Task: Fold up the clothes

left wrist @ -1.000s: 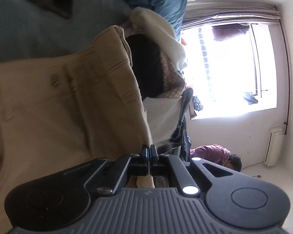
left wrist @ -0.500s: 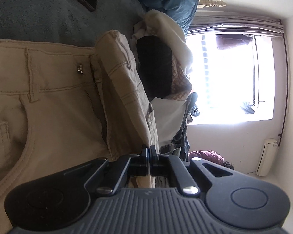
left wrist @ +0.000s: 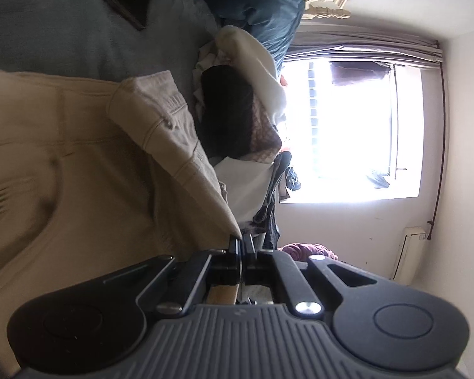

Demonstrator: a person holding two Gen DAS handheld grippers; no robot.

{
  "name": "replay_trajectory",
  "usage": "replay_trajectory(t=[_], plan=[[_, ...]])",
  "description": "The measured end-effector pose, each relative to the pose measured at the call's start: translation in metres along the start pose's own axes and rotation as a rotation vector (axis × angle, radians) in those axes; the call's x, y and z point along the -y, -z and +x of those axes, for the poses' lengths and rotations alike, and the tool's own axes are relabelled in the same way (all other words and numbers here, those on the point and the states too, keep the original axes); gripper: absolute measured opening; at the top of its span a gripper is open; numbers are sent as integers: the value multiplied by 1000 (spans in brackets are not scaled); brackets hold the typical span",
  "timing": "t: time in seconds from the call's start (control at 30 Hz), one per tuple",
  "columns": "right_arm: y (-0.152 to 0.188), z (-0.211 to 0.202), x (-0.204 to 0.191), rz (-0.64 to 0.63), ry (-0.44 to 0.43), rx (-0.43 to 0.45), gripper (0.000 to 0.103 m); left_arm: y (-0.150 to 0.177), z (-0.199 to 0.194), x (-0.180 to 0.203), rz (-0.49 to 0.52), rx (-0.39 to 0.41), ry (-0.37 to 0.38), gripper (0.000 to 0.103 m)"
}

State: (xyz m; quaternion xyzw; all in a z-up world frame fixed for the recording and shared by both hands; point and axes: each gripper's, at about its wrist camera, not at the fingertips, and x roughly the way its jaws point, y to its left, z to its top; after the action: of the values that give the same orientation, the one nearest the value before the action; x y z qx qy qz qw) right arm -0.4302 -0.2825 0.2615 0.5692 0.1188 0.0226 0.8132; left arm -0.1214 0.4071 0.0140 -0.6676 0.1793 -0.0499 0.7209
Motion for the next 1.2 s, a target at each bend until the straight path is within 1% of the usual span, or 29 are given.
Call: replay_trajectory(t=[0.2,0.3,0.43,0.5,0.6,0.7,0.8,0.83,0.9,0.97,1.03,1.07,1.13,1.17,1.2], plan=[[11,-52,42,89,2,-6,3,5,-27,-10,-3,7,-11,1],[18,-69,61,134,-3,-9,3,7,-40,-12,2,6,-15,1],[19,-87,70,132,9,-5,3,6,-49,-19,20,10,-24,1],[22,-96,72,109,17,-4,3,7,-55,-25,29,13,-30,1],[32,-105,84,91,58,-9,3,13,-63,-45,-7,-4,-43,1],[41,-108,107,133,93,-23,3,18,-68,-60,-10,2,-79,1],[46,-111,125,161,120,-29,4,20,-73,-65,26,15,-105,1],[47,-112,128,157,133,-27,6,21,-73,-64,49,18,-117,1],[46,-118,126,117,193,-9,8,21,-74,-63,97,25,-142,2],[45,-124,124,78,253,9,13,22,-74,-60,141,29,-175,2],[44,-137,116,6,309,61,26,23,-75,-59,171,28,-214,8],[46,-144,108,-56,347,92,26,23,-76,-59,182,30,-218,10],[55,-153,82,-233,438,172,27,21,-77,-59,192,40,-205,20],[64,-155,66,-334,460,210,27,20,-78,-60,193,51,-194,23],[74,-155,52,-409,451,233,27,20,-80,-62,191,61,-180,32]])
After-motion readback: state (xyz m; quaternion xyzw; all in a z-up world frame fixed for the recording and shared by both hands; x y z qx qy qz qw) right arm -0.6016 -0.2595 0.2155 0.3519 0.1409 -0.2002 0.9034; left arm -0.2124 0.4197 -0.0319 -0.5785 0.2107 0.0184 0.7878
